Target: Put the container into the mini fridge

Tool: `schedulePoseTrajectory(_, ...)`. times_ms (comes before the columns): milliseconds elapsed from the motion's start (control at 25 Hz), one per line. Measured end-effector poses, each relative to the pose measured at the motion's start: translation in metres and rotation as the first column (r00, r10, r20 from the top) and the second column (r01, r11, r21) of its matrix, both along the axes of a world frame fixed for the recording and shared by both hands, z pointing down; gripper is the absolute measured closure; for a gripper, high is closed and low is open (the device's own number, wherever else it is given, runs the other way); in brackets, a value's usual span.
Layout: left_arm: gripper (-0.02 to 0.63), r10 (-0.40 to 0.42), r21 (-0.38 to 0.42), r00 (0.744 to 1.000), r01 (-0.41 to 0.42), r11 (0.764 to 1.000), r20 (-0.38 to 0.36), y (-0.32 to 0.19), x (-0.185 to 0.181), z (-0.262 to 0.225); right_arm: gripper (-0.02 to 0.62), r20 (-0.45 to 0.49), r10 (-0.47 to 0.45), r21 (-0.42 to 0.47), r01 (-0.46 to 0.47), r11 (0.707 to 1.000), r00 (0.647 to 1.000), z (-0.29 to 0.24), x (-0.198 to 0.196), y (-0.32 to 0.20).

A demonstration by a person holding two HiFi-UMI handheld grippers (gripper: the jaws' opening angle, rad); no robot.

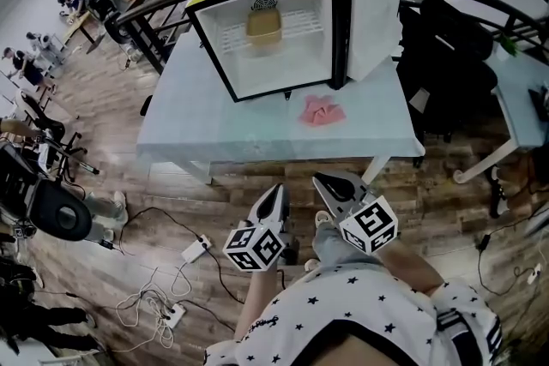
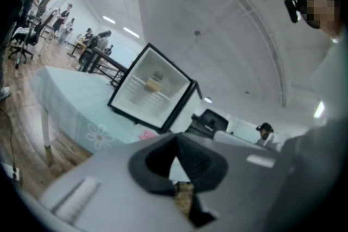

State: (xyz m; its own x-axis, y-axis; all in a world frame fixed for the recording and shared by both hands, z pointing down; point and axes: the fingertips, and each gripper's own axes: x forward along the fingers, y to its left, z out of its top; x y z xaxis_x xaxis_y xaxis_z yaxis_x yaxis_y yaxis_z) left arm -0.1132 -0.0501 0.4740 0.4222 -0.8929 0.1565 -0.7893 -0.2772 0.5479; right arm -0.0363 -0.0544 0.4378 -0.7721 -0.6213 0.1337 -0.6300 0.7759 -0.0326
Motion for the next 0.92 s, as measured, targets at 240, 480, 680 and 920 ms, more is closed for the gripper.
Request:
schedulePoseTrajectory(240,0.6,-0.008,0.0,1.0,0.008,1.0,0.0,0.0048,-0.0014,0.0001,0.575,0.006,-0.01,0.002,0.01,1.0,1.0,-0.0007,-0.0026,0.0053)
schedulePoseTrajectory(480,0.6,-0.011,-0.003,1.0,0.011,1.0,0.0,0.0075,-0.0012,0.0007,0.575,0.014,-0.013,0.001,0.013,1.0,1.0,-0.0004,-0.0018,0.0066)
schedulePoseTrajectory(680,0.6,-0.013,-0.004,1.0,0.013,1.0,-0.005,0.0084,-0.0022,0.0007,0.575,0.013,-0.011,0.0,0.011,1.0,1.0,0.0008,-0.0008,0.0066)
schedulePoseTrajectory(920,0.6,-0.012,-0.002,1.0,0.012,1.0,-0.005,0.0058,-0.0001,-0.0004,0.575,0.006,-0.013,0.005,0.013,1.0,1.0,0.0,0.0009,0.0037)
